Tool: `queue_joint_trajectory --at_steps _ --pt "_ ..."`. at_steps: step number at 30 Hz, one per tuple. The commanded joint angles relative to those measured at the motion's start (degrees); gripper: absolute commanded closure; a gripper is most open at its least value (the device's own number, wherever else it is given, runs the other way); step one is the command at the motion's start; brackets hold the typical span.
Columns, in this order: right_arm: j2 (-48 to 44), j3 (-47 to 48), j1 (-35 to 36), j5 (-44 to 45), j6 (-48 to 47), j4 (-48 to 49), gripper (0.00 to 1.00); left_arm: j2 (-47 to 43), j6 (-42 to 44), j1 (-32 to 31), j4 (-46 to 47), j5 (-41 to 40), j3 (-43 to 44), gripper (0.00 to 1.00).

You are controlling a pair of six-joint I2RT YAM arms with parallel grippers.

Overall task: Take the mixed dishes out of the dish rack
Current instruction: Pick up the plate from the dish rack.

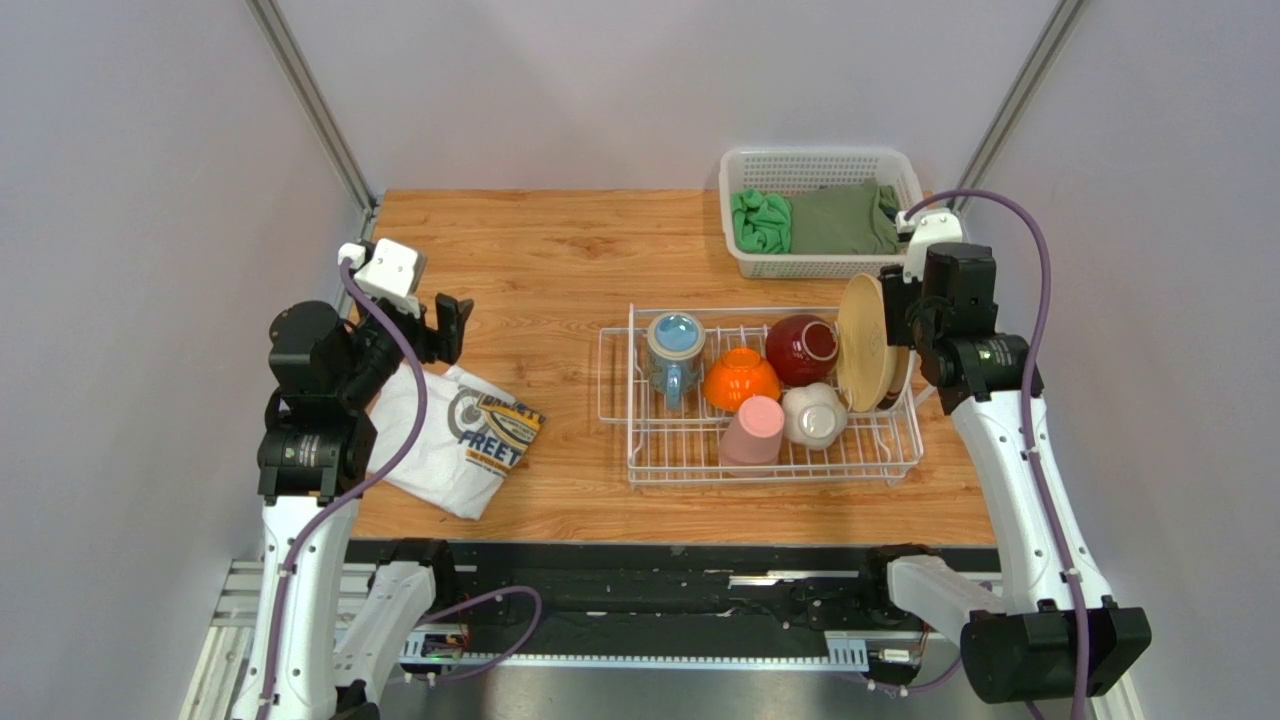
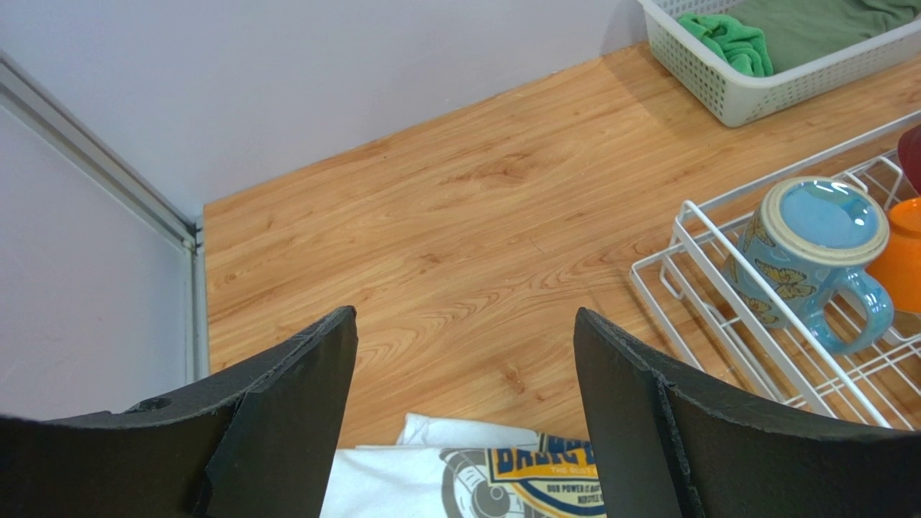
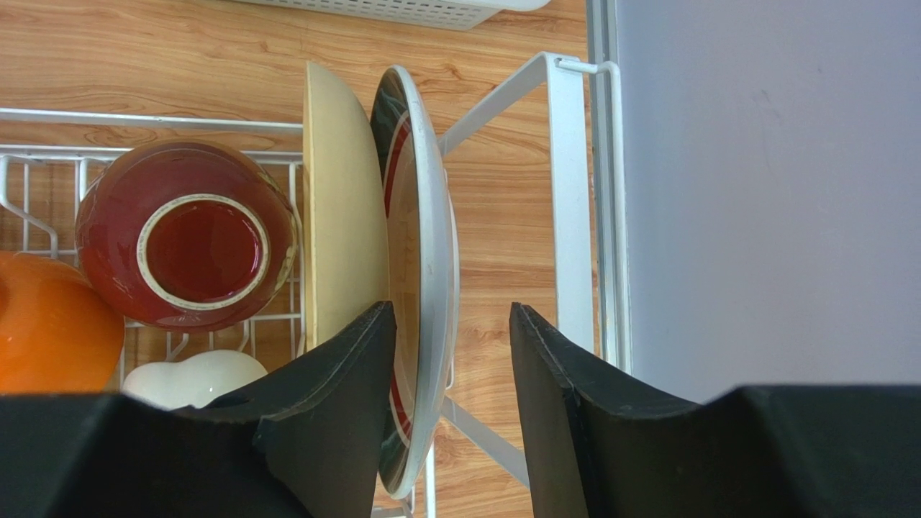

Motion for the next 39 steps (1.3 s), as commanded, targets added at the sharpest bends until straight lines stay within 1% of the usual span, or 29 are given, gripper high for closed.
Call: queue_joint_trajectory --at_steps 1,9,12,15,26,29,30,36,39 --pt "-0.46 -0.42 0.08 1.54 -0.56 3.50 0.52 -0.93 1.86 0.29 0.96 -0.28 -0.49 0.18" --pt "0.68 -2.00 0.16 2.94 -1.52 5.17 0.56 -1.64 2.65 0.29 1.49 -0.72 -1.72 0.18" --pt "1.47 -2.97 0.08 3.21 -1.61 5.96 0.61 -1.64 2.65 0.29 1.57 -0.81 -1.81 0.18" --pt "2.27 -3.67 0.08 3.64 -1.70 6.66 0.63 -1.72 2.74 0.29 1.66 -0.81 -1.98 0.18" --pt "4.81 -4.64 -0.19 4.09 -2.14 8.51 0.65 -1.90 3.00 0.38 2.01 -1.16 -2.42 0.18" --pt "5.61 -4.82 -0.36 4.09 -2.32 8.77 0.73 -1.99 2.91 0.29 2.10 -1.16 -2.51 0.18" --pt "5.78 -4.73 -0.36 4.00 -2.23 8.69 0.80 -1.99 3.00 0.29 2.19 -1.16 -2.60 0.18" --pt "5.34 -3.50 -0.45 4.08 -2.49 7.99 1.00 -2.07 2.74 0.29 2.37 -1.08 -2.42 0.18" --pt "5.26 -1.83 -0.45 4.09 -2.93 7.11 1.00 -1.99 2.56 0.29 2.72 -1.07 -2.42 0.18"
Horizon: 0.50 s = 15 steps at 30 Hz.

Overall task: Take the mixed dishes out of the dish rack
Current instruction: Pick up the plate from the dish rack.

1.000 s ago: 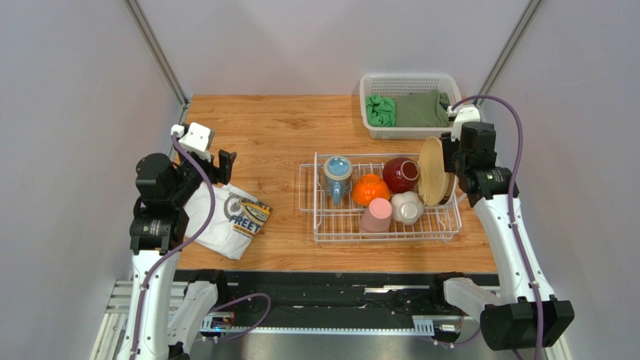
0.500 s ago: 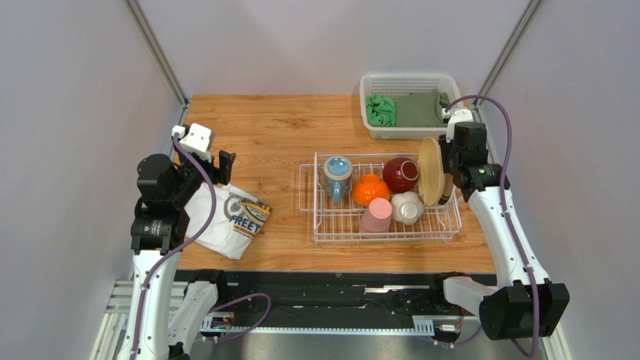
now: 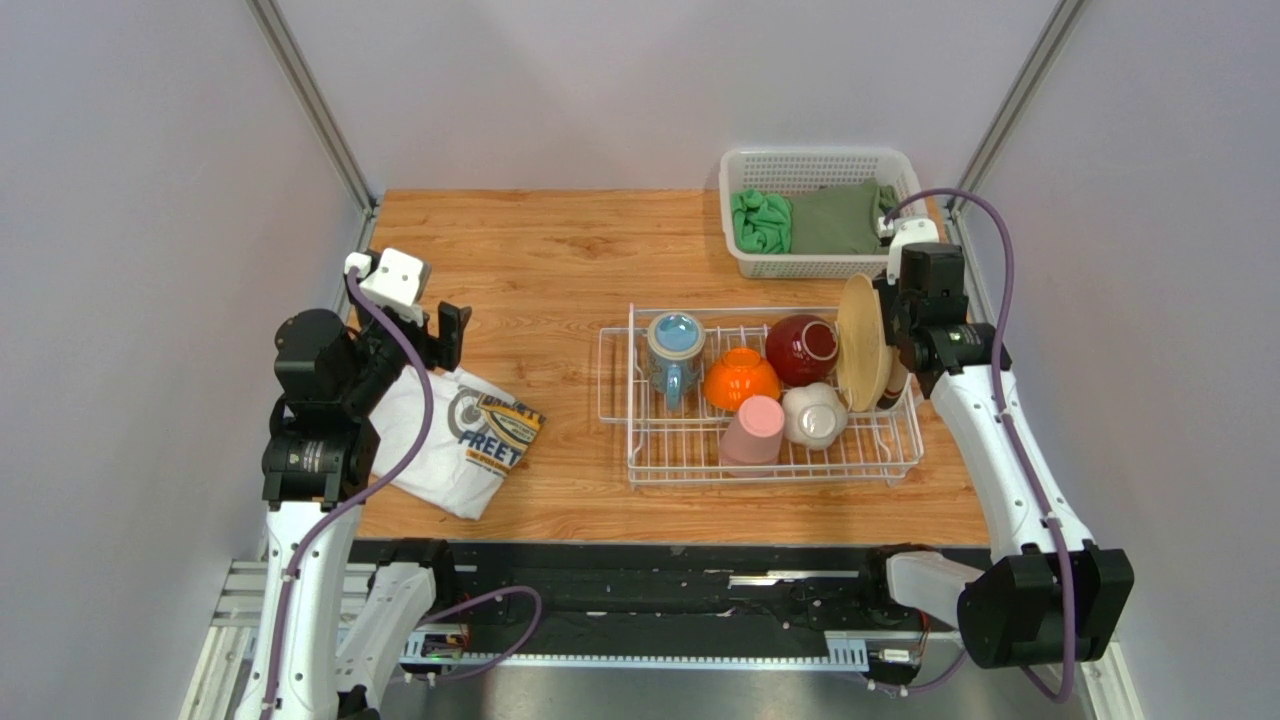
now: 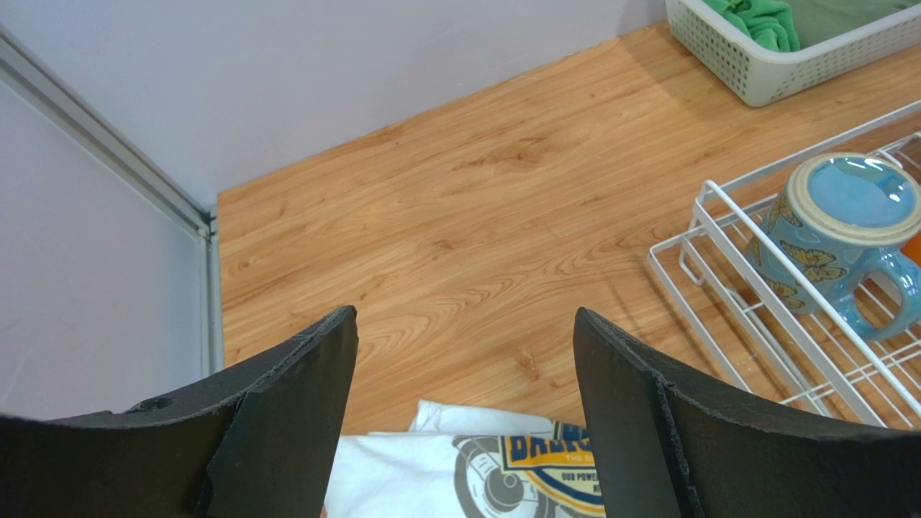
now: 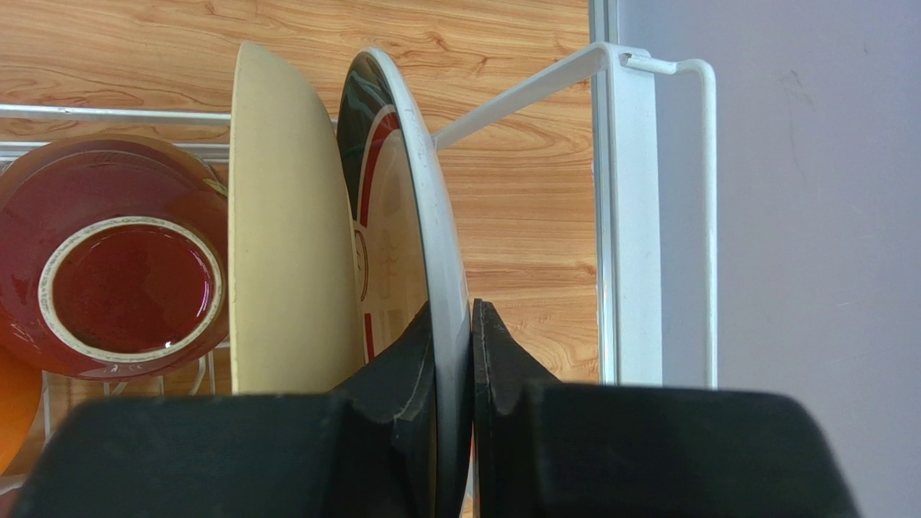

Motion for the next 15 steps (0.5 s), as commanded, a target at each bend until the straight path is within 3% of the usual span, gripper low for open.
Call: queue_joint_trajectory --at_steps 1,15 --pt "-0.54 3.80 -0.30 0.50 -1.95 0.31 1.00 -0.46 0.49 0.29 2.63 0.19 -0.02 0.18" --pt "0.17 13.73 -0.39 3.05 -4.76 -5.40 1.00 0.33 0.04 0.29 3.60 1.16 0.42 0.18"
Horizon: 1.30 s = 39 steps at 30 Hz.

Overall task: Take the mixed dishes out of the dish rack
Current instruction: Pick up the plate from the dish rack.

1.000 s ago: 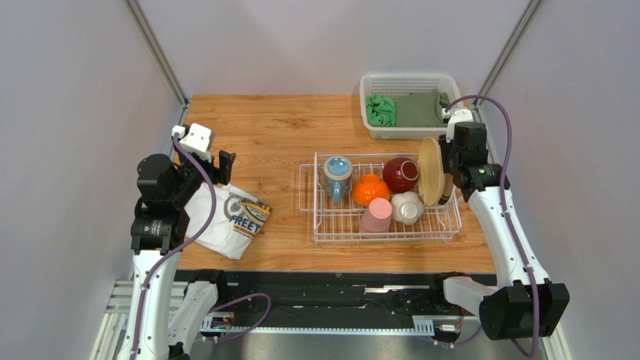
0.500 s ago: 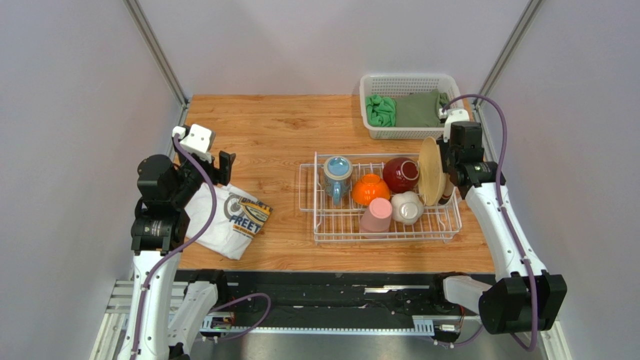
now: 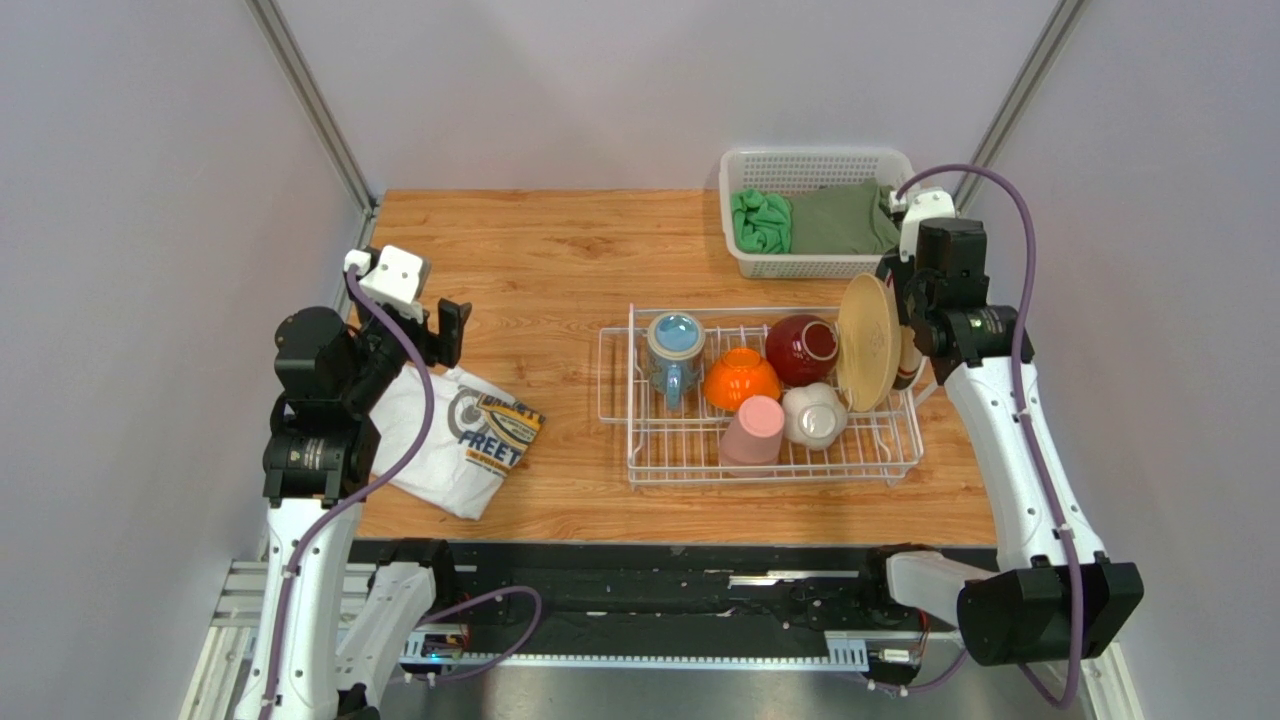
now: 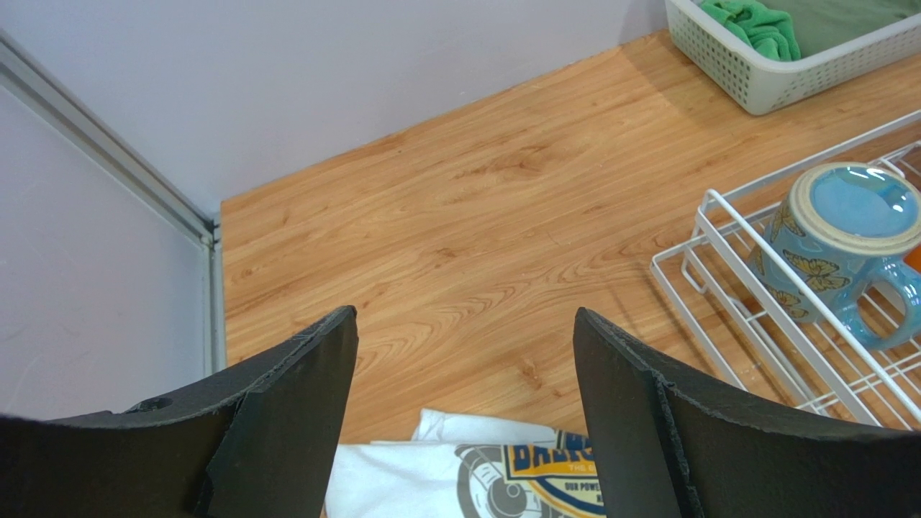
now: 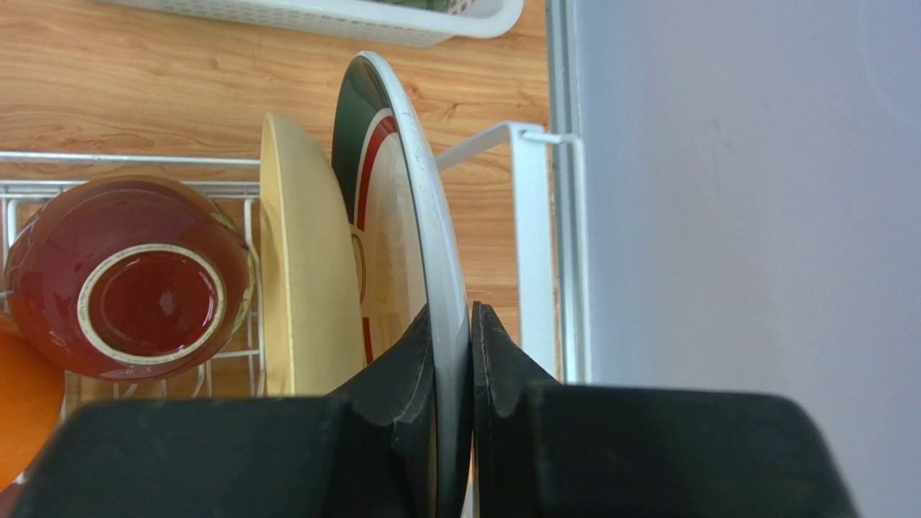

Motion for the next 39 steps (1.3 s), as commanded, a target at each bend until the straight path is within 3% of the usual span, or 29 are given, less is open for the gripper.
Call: queue_joint_trajectory --at_steps 1,10,13,21,25,28,32,39 --pt "-0.18 5.74 -0.39 2.94 -3.10 -0.64 1.00 -0.15 0.17 0.29 2.39 1.18 0.51 0.18" --pt "0.70 19.96 -0.39 2.86 -5.65 -6.97 1.00 -0.06 0.53 0.29 2.83 2.76 1.30 0.18" --pt "1.49 24.89 -0.30 -0.74 -6.35 -9.52 1.00 0.38 1.22 0.29 2.49 7.76 2.43 0.22" --pt "5.53 38.26 0.93 -15.68 -9.25 -14.53 1.00 4.24 0.00 0.29 4.15 22.61 6.92 0.18" --pt "6.06 38.71 5.23 -23.15 -13.10 -14.44 1.00 5.56 0.18 0.29 7.22 35.25 7.45 0.19" --pt "5.62 37.39 10.94 -26.14 -15.49 -14.18 1.00 7.23 -2.54 0.29 12.22 40.45 7.63 0.19" --pt "4.74 36.69 17.62 -32.19 -15.06 -12.43 1.00 10.74 -6.50 0.12 15.50 41.44 10.43 0.18" --pt "4.57 37.83 25.79 -41.87 -12.77 -11.19 1.00 15.41 -4.57 -2.51 14.78 45.30 13.96 0.21"
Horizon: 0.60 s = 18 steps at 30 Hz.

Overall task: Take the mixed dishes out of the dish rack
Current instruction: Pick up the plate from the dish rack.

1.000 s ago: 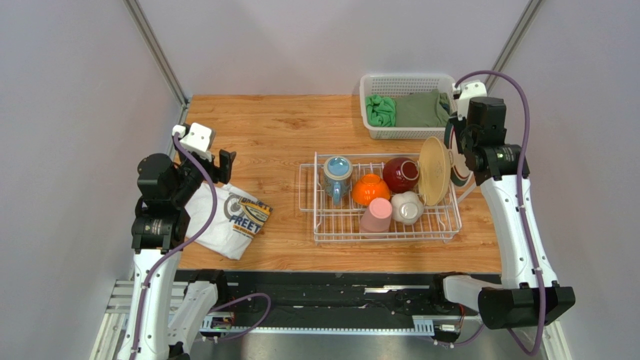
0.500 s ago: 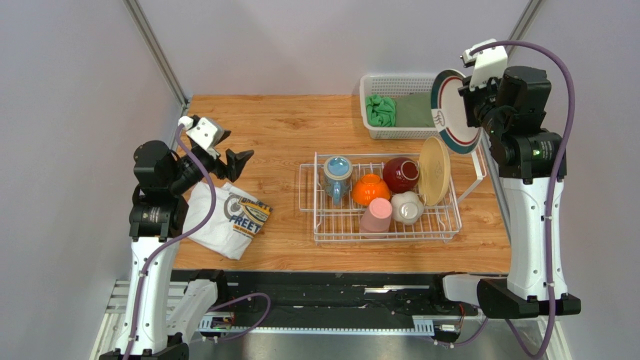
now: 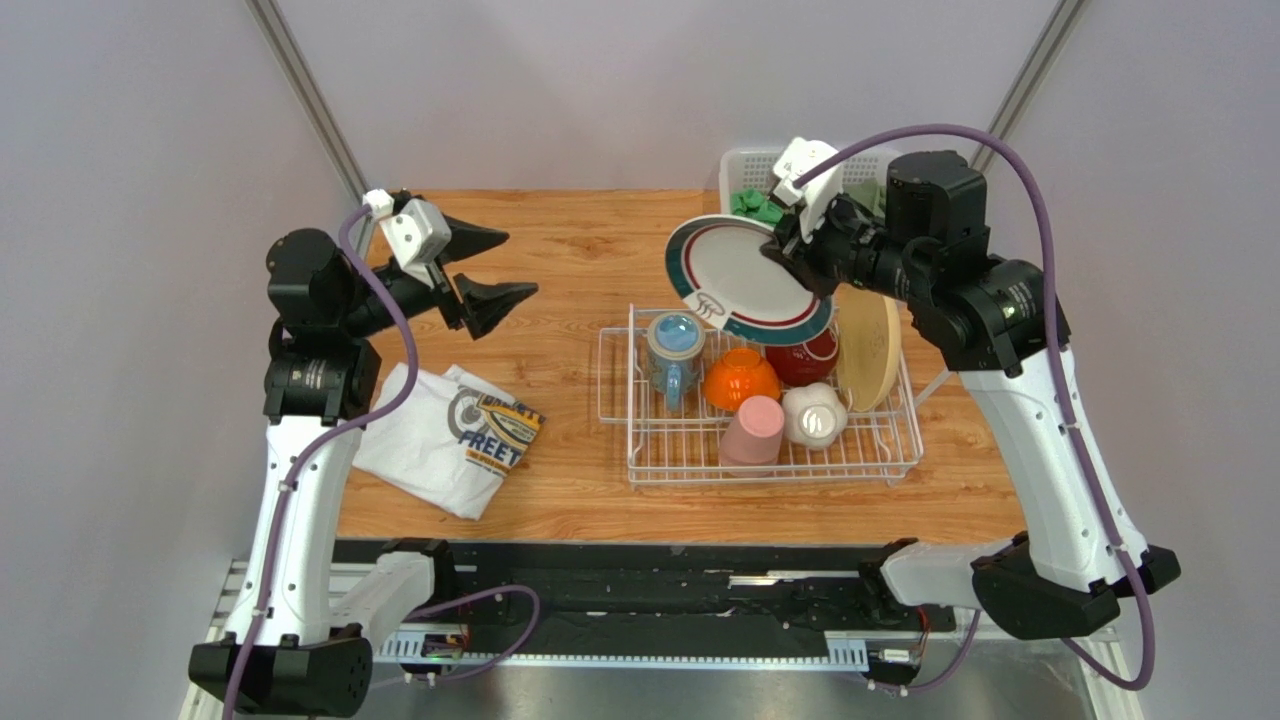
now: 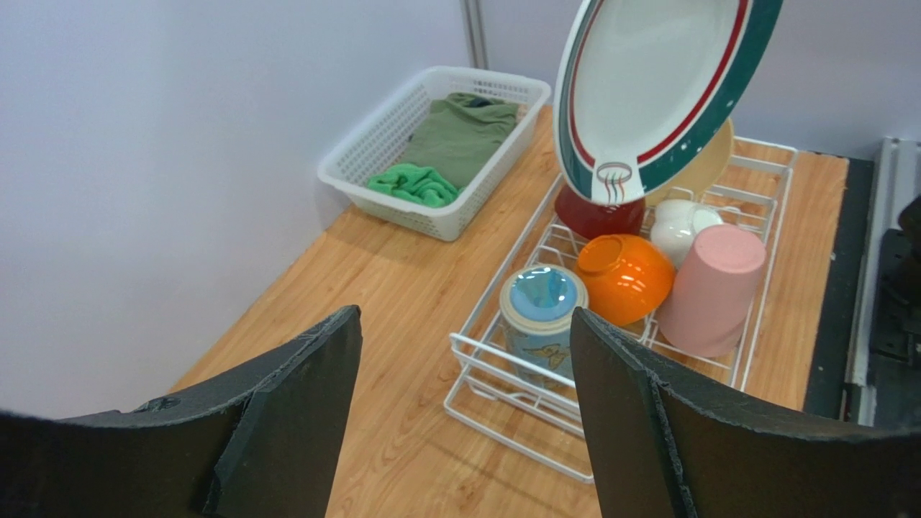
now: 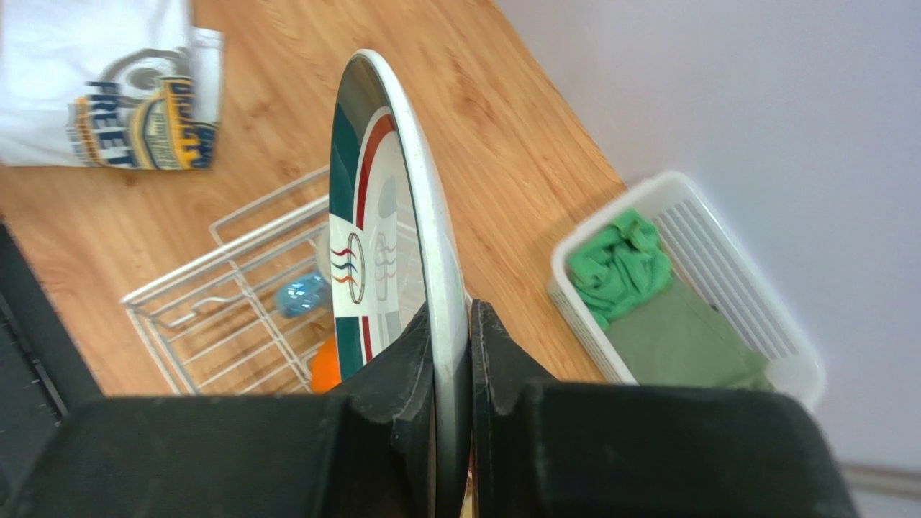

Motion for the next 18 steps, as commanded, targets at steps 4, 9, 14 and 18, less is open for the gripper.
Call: queue_joint_trajectory --at_steps 4,9,14,18 --pt "-1.99 1.30 5.71 -11.05 0.41 4.92 1.00 1.22 0.57 -4.05 5.14 8.41 0.86 0.21" --pt "-1.99 -0.71 7.91 -13.52 1.55 6.59 1.00 2.54 2.23 -8.19 4.96 8.95 1.13 0.23" --pt "-1.12 -2.74 9.31 -14.14 1.47 7.91 1.00 3.16 5.39 -14.07 4.53 8.34 -0.46 0.23" --pt "-0.24 -3.44 10.28 -14.58 1.29 7.99 1.00 4.04 7.25 -16.36 3.38 7.72 -0.37 0.24"
